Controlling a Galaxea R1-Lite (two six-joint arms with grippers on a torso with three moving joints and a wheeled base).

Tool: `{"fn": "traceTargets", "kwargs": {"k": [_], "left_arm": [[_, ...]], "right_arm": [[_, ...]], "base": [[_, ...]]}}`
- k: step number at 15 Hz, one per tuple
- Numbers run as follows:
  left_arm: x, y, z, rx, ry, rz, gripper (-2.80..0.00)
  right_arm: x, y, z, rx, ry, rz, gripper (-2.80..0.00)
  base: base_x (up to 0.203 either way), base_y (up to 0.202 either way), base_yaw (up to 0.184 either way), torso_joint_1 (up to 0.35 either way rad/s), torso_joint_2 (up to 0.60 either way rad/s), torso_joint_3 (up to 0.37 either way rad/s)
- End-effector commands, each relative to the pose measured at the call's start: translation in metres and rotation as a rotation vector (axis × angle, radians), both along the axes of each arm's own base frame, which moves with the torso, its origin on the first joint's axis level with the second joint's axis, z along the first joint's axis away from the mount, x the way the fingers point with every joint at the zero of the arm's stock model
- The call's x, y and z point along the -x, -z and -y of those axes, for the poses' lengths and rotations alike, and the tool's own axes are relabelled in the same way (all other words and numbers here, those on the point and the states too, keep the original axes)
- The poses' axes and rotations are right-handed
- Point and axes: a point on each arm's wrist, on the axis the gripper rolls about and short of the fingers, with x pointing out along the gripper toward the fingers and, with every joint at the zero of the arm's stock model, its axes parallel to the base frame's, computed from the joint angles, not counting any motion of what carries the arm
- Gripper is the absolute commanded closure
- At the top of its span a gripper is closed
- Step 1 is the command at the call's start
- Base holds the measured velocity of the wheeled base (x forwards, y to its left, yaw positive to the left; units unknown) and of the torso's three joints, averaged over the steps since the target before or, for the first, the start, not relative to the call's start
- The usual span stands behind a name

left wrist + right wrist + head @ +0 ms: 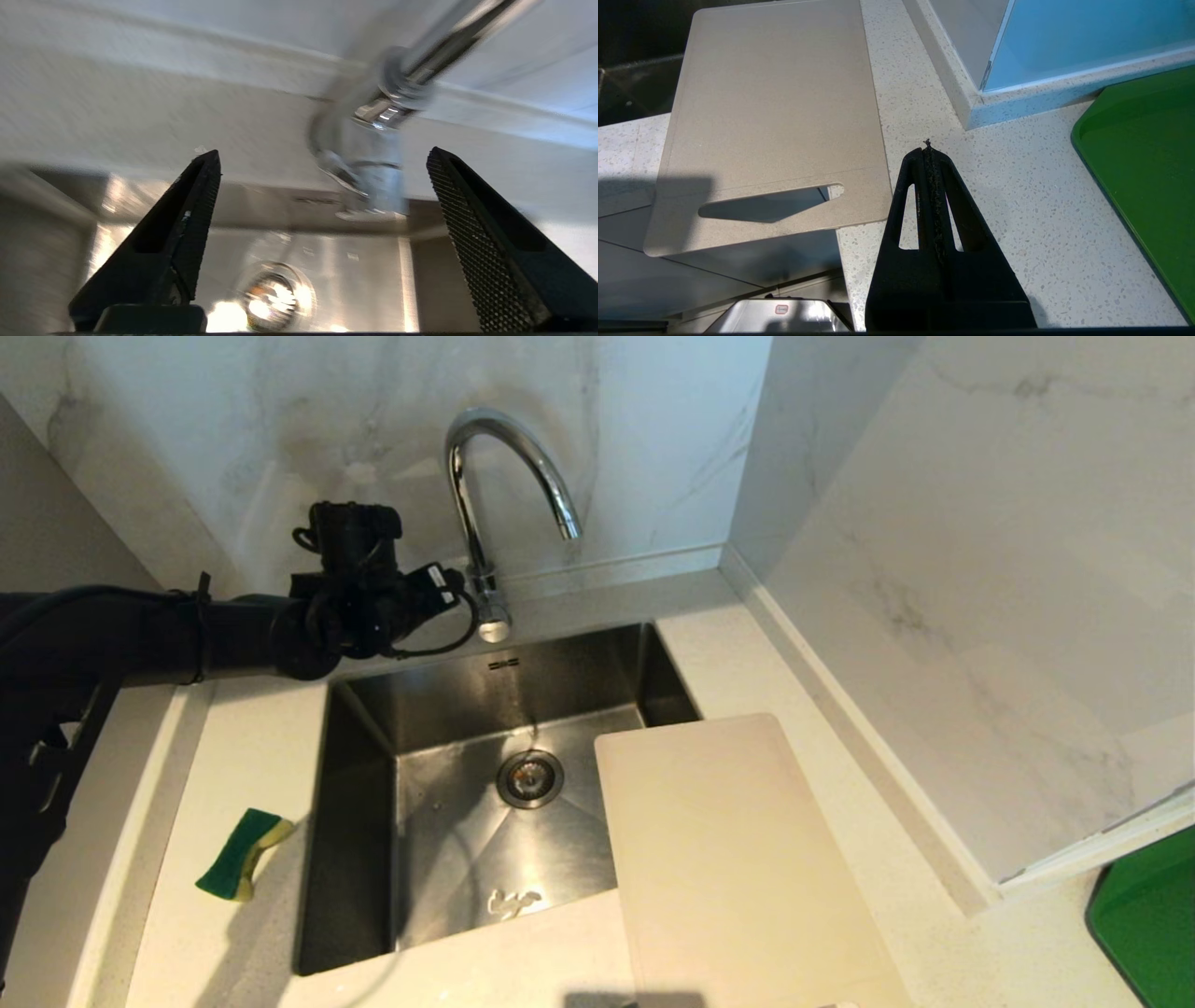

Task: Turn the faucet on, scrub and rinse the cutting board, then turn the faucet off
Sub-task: Turn on the tap

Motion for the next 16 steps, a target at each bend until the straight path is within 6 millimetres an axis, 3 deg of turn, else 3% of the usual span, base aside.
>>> {"fn": "traceTargets", "kwargs": {"k": [1,7,16], "left_arm": [[0.005,-0.002,0.008,0.078,0.008,-0.003,-2.8],[0.008,-0.001,0.016,0.207,0.01,-0.015,-2.8],[-0.006,0.025,0.026,0.209,-0.023,-0.027,-2.8]], "right_arm": [[0.0,0.0,0.0,0.0,0.0,-0.001,0.0],[0.0,0.0,0.0,0.0,0.0,0.0,0.0],[0.0,0.0,0.0,0.0,0.0,0.0,0.0]], "base": [[0.0,0.0,0.0,0.0,0.0,0.0],[0.0,0.0,0.0,0.0,0.0,0.0],[0.0,0.0,0.0,0.0,0.0,0.0]]}}
